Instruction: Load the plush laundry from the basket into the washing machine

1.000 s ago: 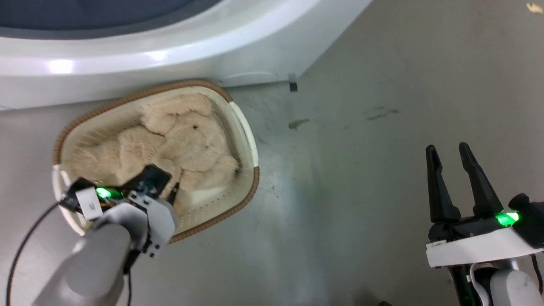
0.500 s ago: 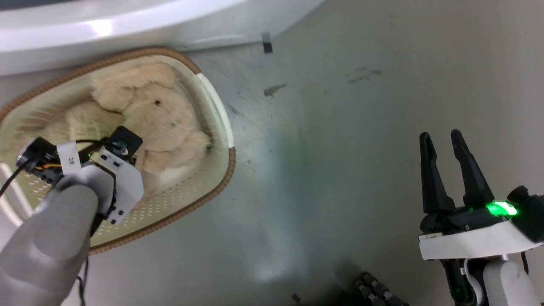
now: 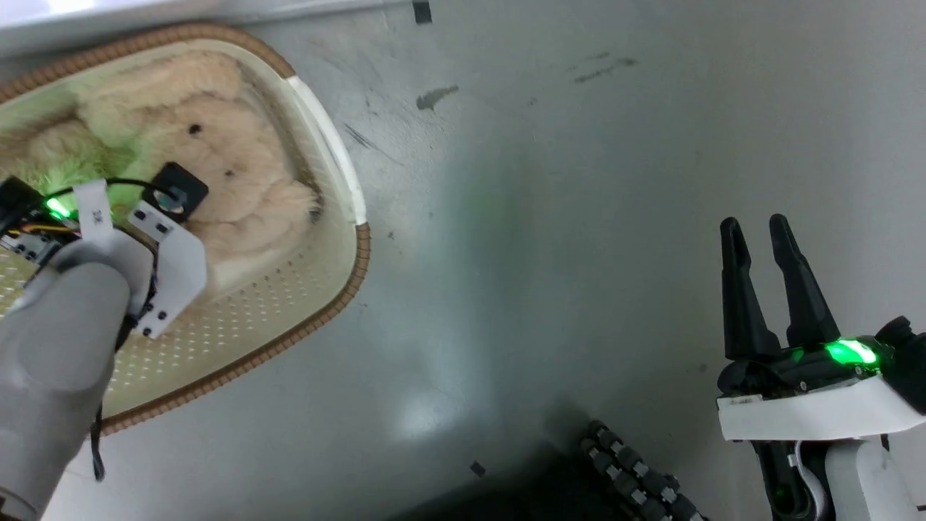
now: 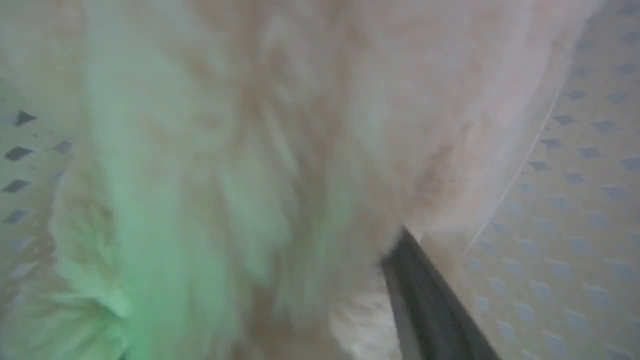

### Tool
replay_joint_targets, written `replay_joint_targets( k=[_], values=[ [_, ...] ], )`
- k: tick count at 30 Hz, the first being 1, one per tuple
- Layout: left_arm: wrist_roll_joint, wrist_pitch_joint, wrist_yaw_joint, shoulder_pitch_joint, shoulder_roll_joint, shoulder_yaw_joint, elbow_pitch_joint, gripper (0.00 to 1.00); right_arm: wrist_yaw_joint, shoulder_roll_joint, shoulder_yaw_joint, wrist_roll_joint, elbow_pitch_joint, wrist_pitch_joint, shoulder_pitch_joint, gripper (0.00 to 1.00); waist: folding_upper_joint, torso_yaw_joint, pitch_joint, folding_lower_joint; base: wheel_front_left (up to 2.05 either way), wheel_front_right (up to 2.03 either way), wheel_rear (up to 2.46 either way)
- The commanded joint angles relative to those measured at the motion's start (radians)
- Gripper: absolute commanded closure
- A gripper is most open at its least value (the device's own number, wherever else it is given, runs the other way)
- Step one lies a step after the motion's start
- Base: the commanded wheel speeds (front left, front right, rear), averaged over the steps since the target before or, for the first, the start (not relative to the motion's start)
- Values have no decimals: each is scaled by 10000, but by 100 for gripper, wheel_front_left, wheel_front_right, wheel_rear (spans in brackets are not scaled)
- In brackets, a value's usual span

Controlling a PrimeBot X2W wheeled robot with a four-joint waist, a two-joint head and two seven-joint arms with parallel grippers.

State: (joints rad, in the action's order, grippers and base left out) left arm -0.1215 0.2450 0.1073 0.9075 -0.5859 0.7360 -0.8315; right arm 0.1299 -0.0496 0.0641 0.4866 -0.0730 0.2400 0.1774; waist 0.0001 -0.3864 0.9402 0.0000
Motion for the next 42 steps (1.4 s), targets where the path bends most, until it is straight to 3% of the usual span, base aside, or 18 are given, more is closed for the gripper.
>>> replay_joint_targets(
  k=[1, 2, 7, 12, 21, 31, 37, 42],
  values=[
    [-155, 193, 72, 137, -164, 263, -452, 0, 8, -6, 0, 207, 22, 120, 219, 0, -1, -146, 258, 0, 0, 0, 0],
    [-389, 241, 107, 265, -248, 396, -737, 100, 8, -6, -33, 377, 71, 182, 292, 0, -1, -250, 473, 0, 0, 0, 0],
    [-604, -254, -220, 271, -368, 332, -777, 100, 8, -6, -41, 553, 230, 218, 439, 0, -1, -380, 482, 0, 0, 0, 0],
    [-942, -685, -501, -99, -96, 173, -827, 100, 8, -6, -270, 597, 343, 218, 386, 0, -1, -163, -114, 0, 0, 0, 0],
    [-1596, -2492, -816, -610, 842, -129, -1144, 100, 8, -6, -1113, 290, 527, 218, 94, 0, -1, 635, -1951, 0, 0, 0, 0],
    [-2300, -4597, -832, -1499, 2011, -385, -1458, 100, 8, -6, -1551, -601, 584, 218, -503, 0, -1, 1624, -4173, 0, 0, 0, 0],
    [-2701, -5046, -904, -2568, 2449, -722, -728, 100, 8, -6, -1799, -969, 595, 218, -853, 0, -1, 2104, -5307, 0, 0, 0, 0],
    [-2670, -5062, -1150, -3407, 2419, -1225, 872, 100, 8, -6, -1855, -1149, 599, 218, -1076, 0, -1, 2344, -5776, 0, 0, 0, 0]
  ],
)
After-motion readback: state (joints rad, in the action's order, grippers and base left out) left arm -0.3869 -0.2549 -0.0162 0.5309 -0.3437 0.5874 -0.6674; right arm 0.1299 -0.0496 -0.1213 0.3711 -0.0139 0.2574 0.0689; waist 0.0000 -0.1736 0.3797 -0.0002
